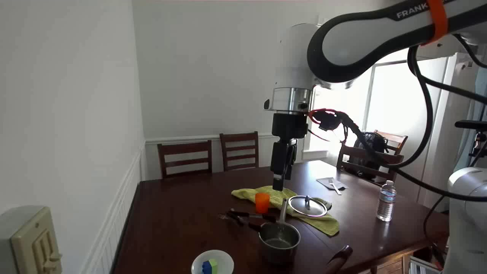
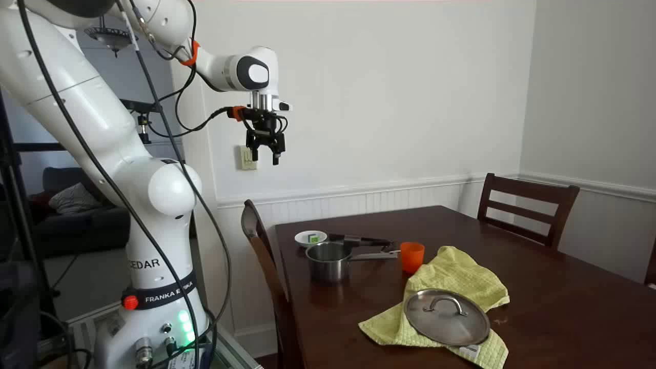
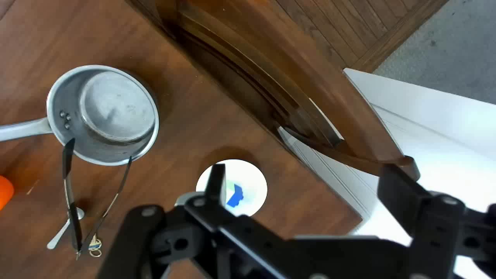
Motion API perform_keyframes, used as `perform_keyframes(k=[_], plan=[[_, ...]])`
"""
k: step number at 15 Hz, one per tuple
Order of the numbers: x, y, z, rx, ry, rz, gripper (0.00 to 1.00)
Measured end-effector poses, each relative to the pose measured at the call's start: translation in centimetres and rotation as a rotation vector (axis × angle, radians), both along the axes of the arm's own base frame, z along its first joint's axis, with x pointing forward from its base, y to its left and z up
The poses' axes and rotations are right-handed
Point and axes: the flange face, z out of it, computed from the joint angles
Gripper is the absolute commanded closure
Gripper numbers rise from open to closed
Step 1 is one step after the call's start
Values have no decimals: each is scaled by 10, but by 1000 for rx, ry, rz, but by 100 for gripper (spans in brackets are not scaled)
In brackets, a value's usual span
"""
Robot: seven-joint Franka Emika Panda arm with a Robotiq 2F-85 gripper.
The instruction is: Put the lid on the white bowl
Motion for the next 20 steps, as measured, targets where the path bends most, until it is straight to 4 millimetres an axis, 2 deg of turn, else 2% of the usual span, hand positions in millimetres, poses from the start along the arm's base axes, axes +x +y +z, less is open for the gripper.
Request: perform_keyframes(k=[7,9,11,14,16,19,20], plan=[[0,0,0,0,0,0,0],[6,-11,1,8,-21,-56,0],[17,-57,0,27,-35,-166,0],[21,-151,-6,75,-39,-360,0],[13,-213,-12,105,-38,-492,0],[-12,-304,-19,149,-46,-693,0],[-19,-321,-22,157,-48,-713,0]])
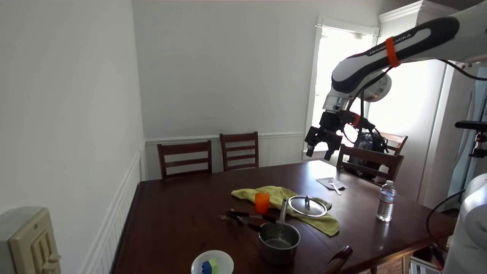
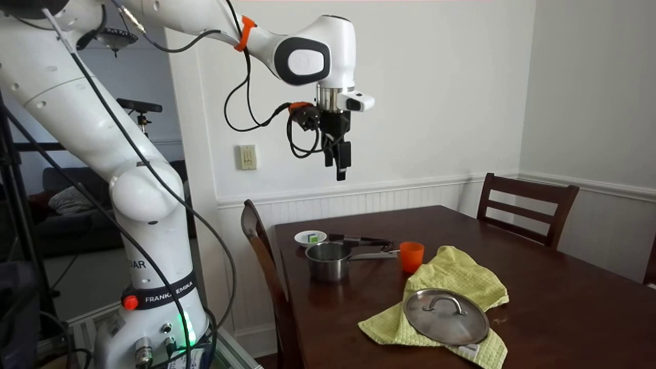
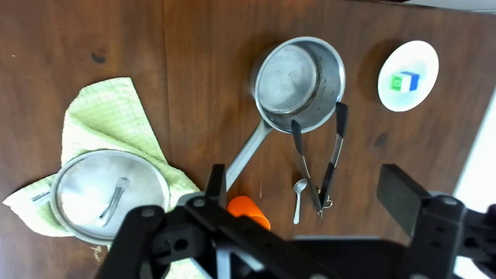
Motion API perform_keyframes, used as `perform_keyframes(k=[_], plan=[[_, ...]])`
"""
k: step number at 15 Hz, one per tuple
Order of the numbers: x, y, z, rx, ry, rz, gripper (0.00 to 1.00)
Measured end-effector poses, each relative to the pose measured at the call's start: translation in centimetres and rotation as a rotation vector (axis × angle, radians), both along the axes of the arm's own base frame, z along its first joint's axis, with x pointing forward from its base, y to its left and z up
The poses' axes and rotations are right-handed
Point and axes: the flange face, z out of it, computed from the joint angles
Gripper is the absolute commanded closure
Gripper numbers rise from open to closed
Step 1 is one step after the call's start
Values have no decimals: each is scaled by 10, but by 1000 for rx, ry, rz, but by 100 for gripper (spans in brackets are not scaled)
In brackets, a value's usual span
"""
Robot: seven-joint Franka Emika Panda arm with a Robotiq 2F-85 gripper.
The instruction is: Put the lid on the white bowl
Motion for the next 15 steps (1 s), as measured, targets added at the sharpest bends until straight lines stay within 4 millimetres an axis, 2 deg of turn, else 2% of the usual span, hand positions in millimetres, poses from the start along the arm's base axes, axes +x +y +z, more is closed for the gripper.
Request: perform_keyframes(k=[1,5,7,8,10,15], plan=[[-1,-2,-1,1,0,1,0],[9,19,0,-14,8,38,0],[10,16,-2,5,4,3,0],[11,4,-7,18,0,-44,0],[8,-40,-25,37,1,-154,0],[-22,-149,-97,118,40,-462,0]])
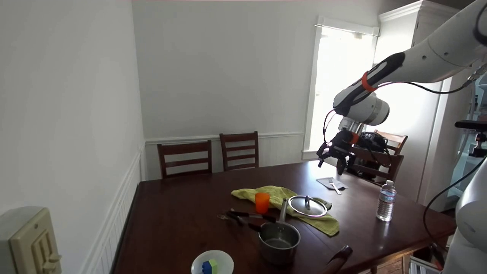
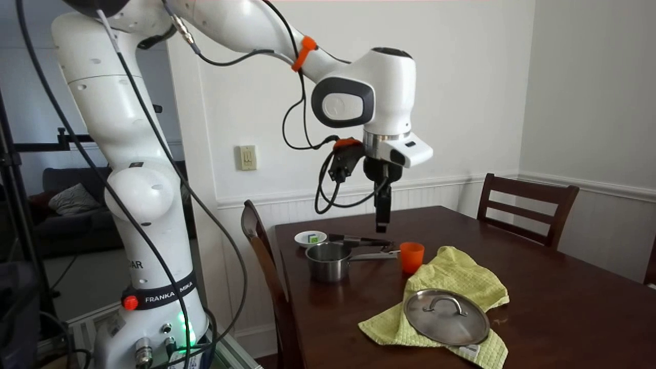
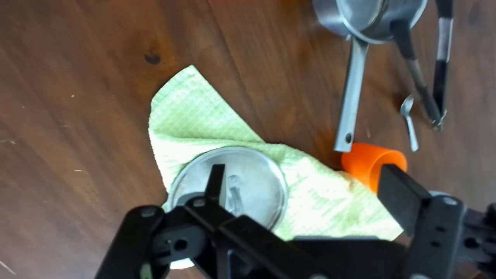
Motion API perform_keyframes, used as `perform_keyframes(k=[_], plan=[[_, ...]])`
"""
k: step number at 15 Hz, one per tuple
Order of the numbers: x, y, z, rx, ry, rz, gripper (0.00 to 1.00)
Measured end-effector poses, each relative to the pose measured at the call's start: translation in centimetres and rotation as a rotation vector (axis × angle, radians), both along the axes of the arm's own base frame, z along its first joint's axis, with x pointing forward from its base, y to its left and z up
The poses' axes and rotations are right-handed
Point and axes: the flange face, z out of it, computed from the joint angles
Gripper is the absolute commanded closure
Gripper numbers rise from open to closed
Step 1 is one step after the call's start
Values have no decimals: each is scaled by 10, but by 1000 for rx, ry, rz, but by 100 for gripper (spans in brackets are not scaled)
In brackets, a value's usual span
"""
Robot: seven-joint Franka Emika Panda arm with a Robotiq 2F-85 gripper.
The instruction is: Put the lid on the white bowl
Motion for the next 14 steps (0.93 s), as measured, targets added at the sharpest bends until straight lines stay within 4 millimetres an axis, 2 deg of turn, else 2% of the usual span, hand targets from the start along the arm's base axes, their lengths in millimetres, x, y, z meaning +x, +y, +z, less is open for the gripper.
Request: perform_keyframes(k=[1,3,7,11,14], plan=[[-1,-19,-10,8,6,-58,0],[9,-51,-23,8,20,-162,0],[56,-97,-45,-21,108,-317,0],[101,-104,-88,36,238,-311,0],[108,-108,-95,40,256,-310,0]])
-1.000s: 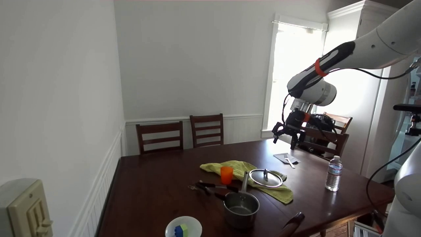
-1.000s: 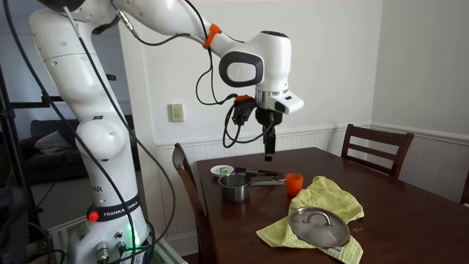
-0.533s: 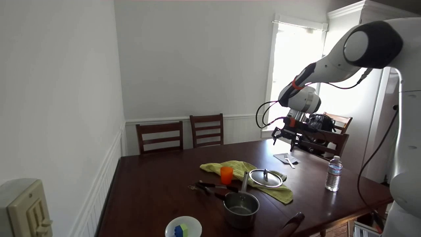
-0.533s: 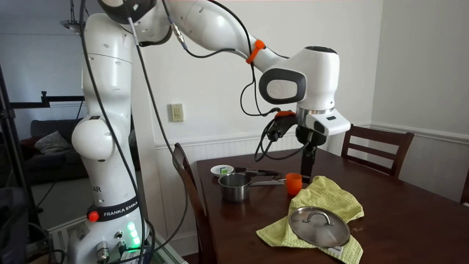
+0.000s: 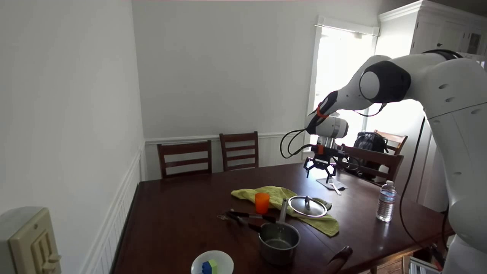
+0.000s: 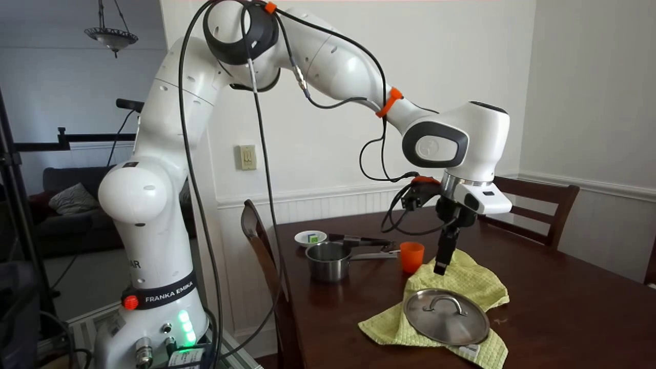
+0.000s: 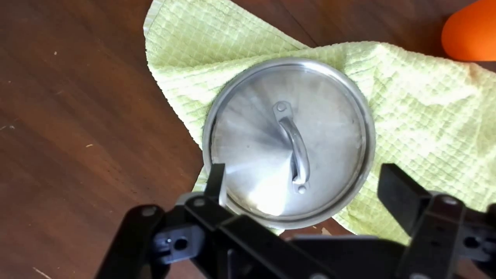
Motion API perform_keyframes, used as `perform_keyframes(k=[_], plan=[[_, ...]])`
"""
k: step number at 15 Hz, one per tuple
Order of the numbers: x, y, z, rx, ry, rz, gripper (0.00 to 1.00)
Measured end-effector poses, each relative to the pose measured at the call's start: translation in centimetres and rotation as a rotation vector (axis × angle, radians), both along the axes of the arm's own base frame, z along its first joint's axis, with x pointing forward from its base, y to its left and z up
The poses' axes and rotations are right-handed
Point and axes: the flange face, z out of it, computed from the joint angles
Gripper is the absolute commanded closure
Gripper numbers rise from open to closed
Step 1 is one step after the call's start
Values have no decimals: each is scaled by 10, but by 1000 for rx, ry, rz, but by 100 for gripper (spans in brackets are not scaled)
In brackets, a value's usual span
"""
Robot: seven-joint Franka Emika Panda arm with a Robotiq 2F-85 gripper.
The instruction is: Put the lid on the white bowl
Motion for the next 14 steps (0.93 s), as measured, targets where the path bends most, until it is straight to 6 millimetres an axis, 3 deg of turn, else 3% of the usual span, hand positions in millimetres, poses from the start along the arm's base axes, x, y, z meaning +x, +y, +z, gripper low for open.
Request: perform_keyframes(k=[5,10,14], plan=[[4,1,-4,13,-3,5,0],[30,20,-57,8,54,26,0],[44,30,-86,-103,132,30,0]])
